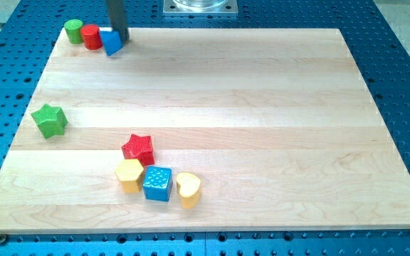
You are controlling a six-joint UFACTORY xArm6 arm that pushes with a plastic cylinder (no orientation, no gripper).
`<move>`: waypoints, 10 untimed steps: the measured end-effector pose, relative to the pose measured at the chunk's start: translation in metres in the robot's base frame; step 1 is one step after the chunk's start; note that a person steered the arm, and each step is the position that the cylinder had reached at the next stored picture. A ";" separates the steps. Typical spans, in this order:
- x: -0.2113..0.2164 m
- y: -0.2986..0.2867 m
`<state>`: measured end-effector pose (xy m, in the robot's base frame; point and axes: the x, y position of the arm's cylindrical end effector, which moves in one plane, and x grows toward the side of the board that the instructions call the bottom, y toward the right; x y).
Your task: Push the triangle into green star
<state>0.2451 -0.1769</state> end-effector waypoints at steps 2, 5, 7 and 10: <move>0.002 0.016; 0.074 -0.038; 0.052 0.008; 0.146 -0.039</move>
